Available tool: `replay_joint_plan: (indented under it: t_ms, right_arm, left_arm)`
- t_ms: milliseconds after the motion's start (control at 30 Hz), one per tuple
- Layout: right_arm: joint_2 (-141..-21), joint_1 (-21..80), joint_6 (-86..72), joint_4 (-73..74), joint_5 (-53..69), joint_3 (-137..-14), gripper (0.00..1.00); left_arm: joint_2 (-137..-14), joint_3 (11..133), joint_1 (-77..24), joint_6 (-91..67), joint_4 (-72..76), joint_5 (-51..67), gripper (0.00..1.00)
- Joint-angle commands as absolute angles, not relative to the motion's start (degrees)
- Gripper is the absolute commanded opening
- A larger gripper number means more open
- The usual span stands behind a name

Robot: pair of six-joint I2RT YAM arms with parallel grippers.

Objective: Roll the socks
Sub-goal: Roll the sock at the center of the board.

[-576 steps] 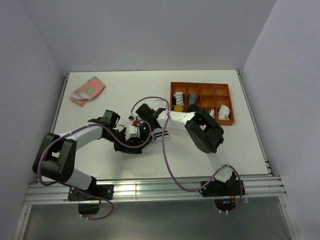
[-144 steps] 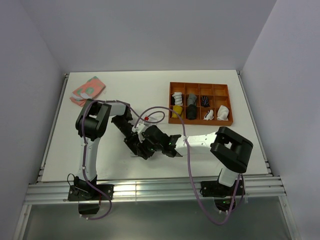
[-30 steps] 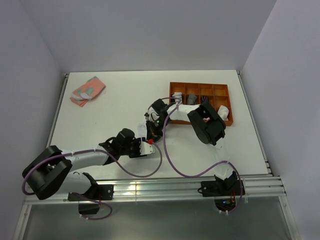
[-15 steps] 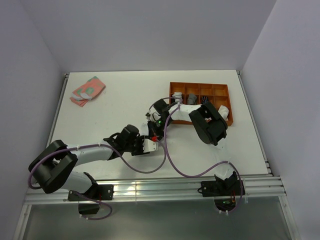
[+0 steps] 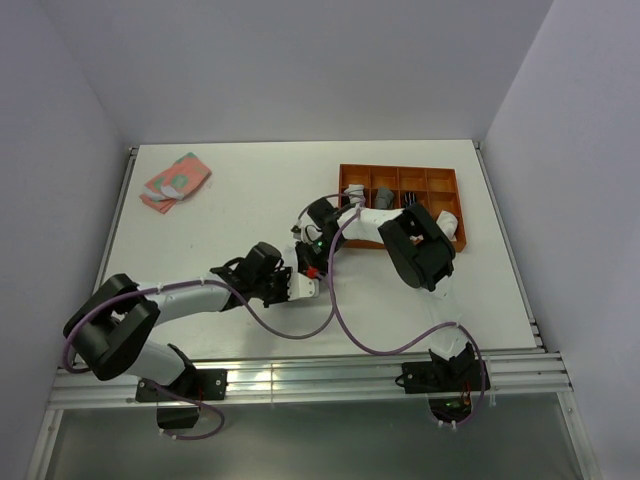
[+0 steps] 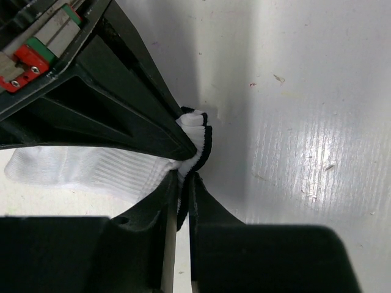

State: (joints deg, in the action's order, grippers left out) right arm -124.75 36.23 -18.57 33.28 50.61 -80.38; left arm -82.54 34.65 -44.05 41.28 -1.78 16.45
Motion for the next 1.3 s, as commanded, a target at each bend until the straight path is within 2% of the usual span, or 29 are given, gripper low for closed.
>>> replay_joint_plan:
  t_ms: [0, 100, 133, 233, 400, 800, 1000, 1267]
  right_arm:
    - [-123.4, 36.7, -16.8, 35.9, 47.6, -81.6, 0.00]
    - [-122.3, 36.7, -16.4, 36.5, 43.8, -81.9, 0.06]
    - [-121.7, 36.7, -16.8, 35.7, 42.6, -81.6, 0.14]
    - [-118.6, 36.7, -17.6, 33.4, 38.1, -80.6, 0.27]
    - [-110.8, 36.7, -20.5, 28.1, 31.8, -77.4, 0.37]
    - [-94.3, 36.7, -32.0, 18.6, 12.7, -64.9, 0.38]
    - [-82.8, 36.7, -34.0, 12.1, 6.6, -54.0, 0.36]
    - [-69.5, 38.7, -28.9, 0.2, 6.3, -41.3, 0.36]
  left_arm:
    - [-84.5, 35.5, -43.8, 42.0, -7.7, 18.5, 0.06]
    - [-84.6, 37.9, -43.1, 41.3, -13.2, 20.8, 0.00]
    - [-84.7, 38.6, -42.8, 40.7, -14.7, 22.0, 0.00]
    - [-85.6, 41.7, -42.2, 39.4, -21.2, 24.8, 0.00]
    - [-86.4, 46.2, -40.1, 37.5, -28.3, 28.9, 0.00]
    - [-94.2, 56.5, -35.6, 37.3, -44.8, 41.3, 0.00]
    - [-104.2, 66.6, -31.4, 40.5, -57.5, 48.2, 0.00]
    - [-123.3, 83.0, -26.9, 46.9, -76.0, 56.0, 0.00]
